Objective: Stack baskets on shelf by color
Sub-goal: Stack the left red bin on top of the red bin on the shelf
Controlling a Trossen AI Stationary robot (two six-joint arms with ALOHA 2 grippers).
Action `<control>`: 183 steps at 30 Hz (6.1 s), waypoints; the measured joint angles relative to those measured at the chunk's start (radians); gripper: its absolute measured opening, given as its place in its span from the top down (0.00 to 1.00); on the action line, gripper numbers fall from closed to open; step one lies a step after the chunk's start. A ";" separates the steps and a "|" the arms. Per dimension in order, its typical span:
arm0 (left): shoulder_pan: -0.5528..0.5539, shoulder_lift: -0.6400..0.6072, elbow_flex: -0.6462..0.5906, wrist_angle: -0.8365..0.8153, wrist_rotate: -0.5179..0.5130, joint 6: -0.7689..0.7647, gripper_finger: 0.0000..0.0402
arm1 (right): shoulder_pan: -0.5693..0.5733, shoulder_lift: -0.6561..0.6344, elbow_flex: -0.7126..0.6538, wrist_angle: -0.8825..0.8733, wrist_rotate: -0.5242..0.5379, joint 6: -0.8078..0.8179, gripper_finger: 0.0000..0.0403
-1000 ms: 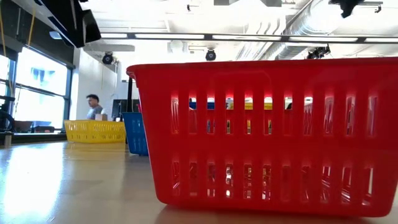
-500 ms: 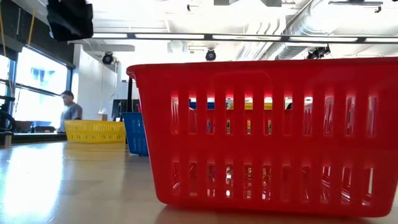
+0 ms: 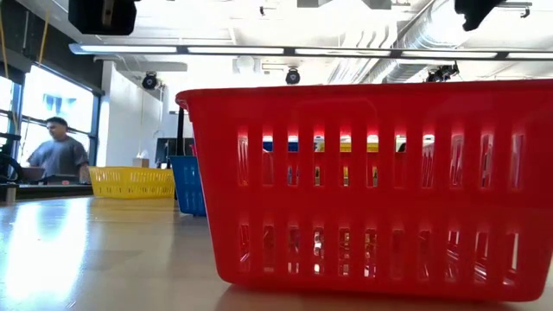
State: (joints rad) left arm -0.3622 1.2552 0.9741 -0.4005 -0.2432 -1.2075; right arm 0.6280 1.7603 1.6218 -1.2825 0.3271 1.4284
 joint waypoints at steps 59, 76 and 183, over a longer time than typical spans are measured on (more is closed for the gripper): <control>-0.048 0.262 0.146 0.058 -0.101 0.059 0.67 | -0.151 0.000 0.000 0.046 0.038 -0.173 0.80; -0.048 0.480 0.146 0.176 -0.049 -0.066 0.67 | -0.157 0.000 -0.001 0.060 0.041 -0.199 0.80; 0.556 0.023 0.145 -0.271 -0.082 0.551 1.00 | -0.351 0.000 0.000 0.065 0.371 -0.348 0.80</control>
State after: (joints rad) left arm 0.1937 1.2778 1.1191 -0.6716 -0.3256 -0.6567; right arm 0.2773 1.7599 1.6218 -1.2175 0.6982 1.0807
